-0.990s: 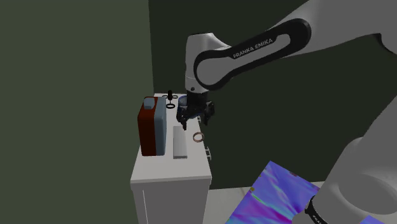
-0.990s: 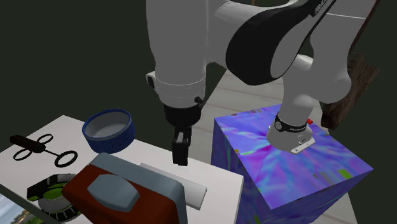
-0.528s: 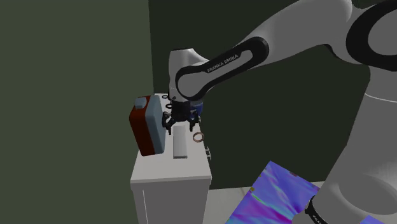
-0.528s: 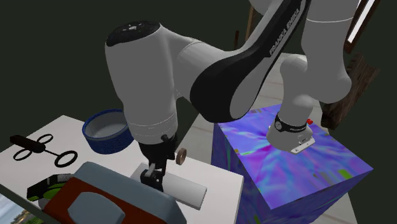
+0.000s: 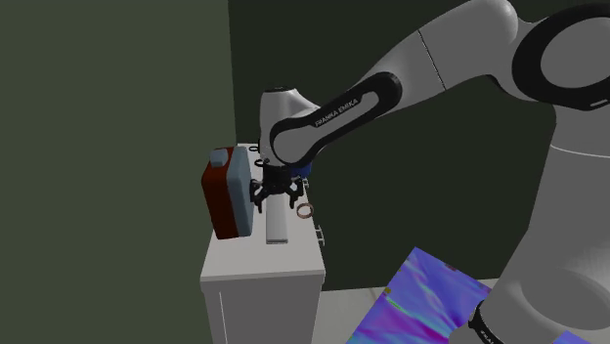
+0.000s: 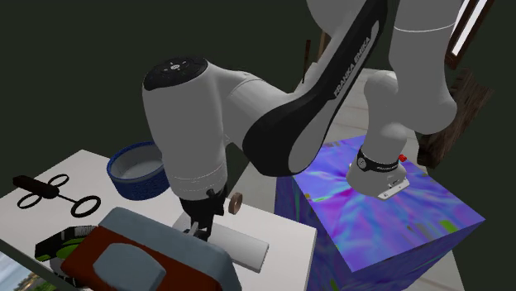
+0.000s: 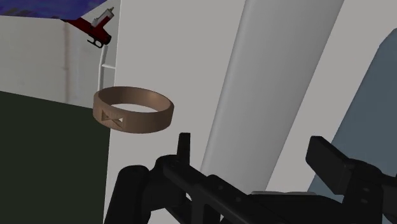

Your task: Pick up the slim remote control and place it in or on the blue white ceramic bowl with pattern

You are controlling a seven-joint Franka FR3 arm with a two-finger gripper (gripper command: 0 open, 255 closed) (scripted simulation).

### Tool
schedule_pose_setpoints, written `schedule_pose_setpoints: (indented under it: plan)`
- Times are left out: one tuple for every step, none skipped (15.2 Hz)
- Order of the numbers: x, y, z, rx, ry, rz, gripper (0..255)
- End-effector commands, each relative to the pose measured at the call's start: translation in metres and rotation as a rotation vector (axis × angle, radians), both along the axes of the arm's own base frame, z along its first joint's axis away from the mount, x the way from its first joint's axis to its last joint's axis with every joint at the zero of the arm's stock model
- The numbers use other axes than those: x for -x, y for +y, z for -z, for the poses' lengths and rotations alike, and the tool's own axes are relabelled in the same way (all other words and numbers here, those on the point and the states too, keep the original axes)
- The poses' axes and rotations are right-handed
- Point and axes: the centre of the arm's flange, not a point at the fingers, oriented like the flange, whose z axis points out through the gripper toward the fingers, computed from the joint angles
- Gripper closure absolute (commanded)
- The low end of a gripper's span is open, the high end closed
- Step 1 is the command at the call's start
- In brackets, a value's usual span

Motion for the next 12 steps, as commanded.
schedule_pose_setpoints:
  plan:
    - [0.0030,0.0055,0.0100,-0.001,0.018,-0.008,0]
    - [0.0030,0.0055,0.0100,-0.001,0.018,-0.008,0]
    - [0.0030,0.0055,0.0100,-0.001,0.018,-0.008,0]
    - [0.0030,0.0055,0.0100,-0.001,0.018,-0.008,0]
    - [0.0030,0.0055,0.0100,-0.001,0.018,-0.008,0]
    - [0.0030,0.0055,0.0100,-0.001,0.018,-0.008,0]
    - [0.0029,0.0055,0.0101,-0.001,0.018,-0.008,255]
    - [0.0030,0.0055,0.0101,-0.001,0.018,-0.008,255]
    - [0.0030,0.0056,0.0101,-0.001,0.018,-0.008,255]
    - [0.0030,0.0056,0.0102,-0.001,0.018,-0.008,255]
    - [0.0030,0.0055,0.0102,-0.001,0.018,-0.008,255]
    - [0.0030,0.0055,0.0101,-0.001,0.018,-0.008,255]
